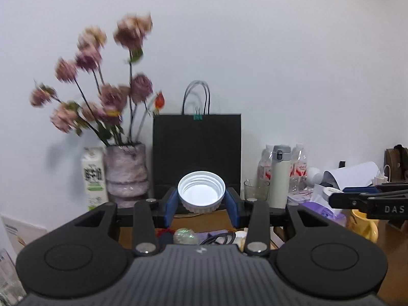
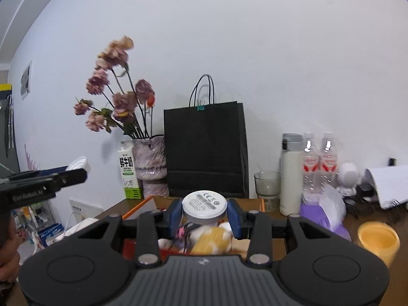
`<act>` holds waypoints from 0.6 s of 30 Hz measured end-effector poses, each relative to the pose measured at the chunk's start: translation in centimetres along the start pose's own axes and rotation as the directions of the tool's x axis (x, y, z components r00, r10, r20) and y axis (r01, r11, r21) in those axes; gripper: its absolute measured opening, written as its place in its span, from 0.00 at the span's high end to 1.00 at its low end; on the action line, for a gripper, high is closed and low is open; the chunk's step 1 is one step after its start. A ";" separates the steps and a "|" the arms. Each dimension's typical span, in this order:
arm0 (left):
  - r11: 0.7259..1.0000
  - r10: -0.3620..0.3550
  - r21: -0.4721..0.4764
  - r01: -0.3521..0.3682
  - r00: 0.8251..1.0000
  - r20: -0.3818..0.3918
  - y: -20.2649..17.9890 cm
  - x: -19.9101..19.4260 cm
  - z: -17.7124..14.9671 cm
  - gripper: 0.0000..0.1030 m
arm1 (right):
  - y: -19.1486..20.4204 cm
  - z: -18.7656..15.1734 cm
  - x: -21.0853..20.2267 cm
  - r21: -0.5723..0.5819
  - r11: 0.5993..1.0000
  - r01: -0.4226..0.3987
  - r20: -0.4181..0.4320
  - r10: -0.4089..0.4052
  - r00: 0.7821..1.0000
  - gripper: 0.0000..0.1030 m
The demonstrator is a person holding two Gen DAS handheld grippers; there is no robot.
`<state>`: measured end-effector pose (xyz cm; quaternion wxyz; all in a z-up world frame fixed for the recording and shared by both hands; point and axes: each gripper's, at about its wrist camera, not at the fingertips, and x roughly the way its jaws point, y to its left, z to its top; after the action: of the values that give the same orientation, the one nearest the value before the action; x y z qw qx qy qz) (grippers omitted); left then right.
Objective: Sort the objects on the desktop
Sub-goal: 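Lower both held items into the box and open both tools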
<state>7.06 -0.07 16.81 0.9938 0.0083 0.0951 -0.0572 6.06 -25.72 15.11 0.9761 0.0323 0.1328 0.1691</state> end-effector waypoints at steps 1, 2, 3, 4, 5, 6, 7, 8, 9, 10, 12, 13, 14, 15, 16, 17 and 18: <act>1.000 -0.023 -0.009 0.023 0.999 -0.047 0.1 2.0 0.6 0.61 | -0.7 0.9 1.8 0.012 1.000 -0.006 -0.026 0.007 1.000 0.63; 0.999 -0.043 -0.028 0.041 0.995 -0.091 0.2 3.7 0.9 0.61 | -1.3 1.7 3.5 0.015 1.000 -0.025 -0.070 0.026 0.997 0.63; 0.997 -0.050 -0.059 0.042 0.989 -0.141 0.4 5.6 1.1 0.61 | -1.8 2.3 5.5 0.025 0.999 -0.029 -0.128 0.031 0.991 0.63; 0.995 -0.071 -0.077 0.056 0.976 -0.208 0.4 7.6 1.1 0.61 | -2.5 2.8 7.6 0.041 0.999 -0.009 -0.195 0.016 0.981 0.63; 0.992 -0.099 -0.106 0.072 0.957 -0.273 0.5 9.6 1.0 0.61 | -2.9 3.1 9.6 0.041 0.999 -0.001 -0.269 0.012 0.963 0.63; 0.988 -0.104 -0.144 0.060 0.939 -0.329 0.7 11.6 0.7 0.61 | -3.5 3.1 11.7 0.052 0.999 0.003 -0.342 0.015 0.940 0.63; 0.986 -0.117 -0.159 0.059 0.913 -0.391 0.7 13.5 0.2 0.61 | -4.2 3.0 13.3 0.085 0.996 0.011 -0.379 0.022 0.925 0.63; 0.981 -0.140 -0.182 0.061 0.879 -0.456 0.7 15.5 -0.3 0.61 | -4.9 2.6 15.5 0.107 0.994 0.024 -0.448 0.026 0.894 0.63; 0.977 -0.151 -0.209 0.047 0.842 -0.518 0.8 17.5 -1.1 0.61 | -5.5 2.1 17.4 0.128 0.991 0.035 -0.510 0.036 0.860 0.63; 0.975 -0.169 -0.219 0.047 0.798 -0.579 0.7 19.2 -1.8 0.60 | -6.0 1.5 18.9 0.157 0.987 0.046 -0.546 0.048 0.836 0.63; 0.963 -0.213 -0.265 0.043 0.723 -0.657 0.8 22.1 -3.5 0.60 | -6.6 0.3 22.1 0.178 0.982 0.063 -0.636 0.066 0.769 0.63; 0.963 -0.207 -0.268 0.025 0.704 -0.679 0.8 22.9 -4.0 0.55 | -6.6 -0.4 23.6 0.171 0.982 0.075 -0.672 0.061 0.738 0.63; 0.964 -0.197 -0.267 0.007 0.693 -0.693 0.8 23.5 -4.3 0.45 | -6.5 -1.0 24.4 0.156 0.984 0.088 -0.701 0.047 0.711 0.56; 0.963 -0.190 -0.269 -0.005 0.694 -0.695 0.9 23.6 -4.4 0.40 | -6.3 -1.5 25.0 0.137 0.985 0.103 -0.717 0.027 0.696 0.53; 0.964 -0.195 -0.266 0.006 0.696 -0.691 1.0 23.6 -4.1 0.33 | -6.2 -1.6 25.1 0.127 0.985 0.113 -0.718 0.013 0.696 0.53; 0.965 -0.202 -0.262 0.022 0.702 -0.683 0.9 23.5 -3.8 0.29 | -6.3 -1.4 25.3 0.132 0.985 0.110 -0.716 0.018 0.698 0.52; 0.966 -0.200 -0.256 0.028 0.708 -0.677 1.0 23.3 -3.4 0.26 | -6.3 -1.2 25.1 0.147 0.984 0.100 -0.712 0.036 0.701 0.50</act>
<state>29.27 -1.58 9.04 0.8730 -0.0899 0.4688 -0.1001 30.58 -23.07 7.09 0.8451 0.0475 0.5141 0.1391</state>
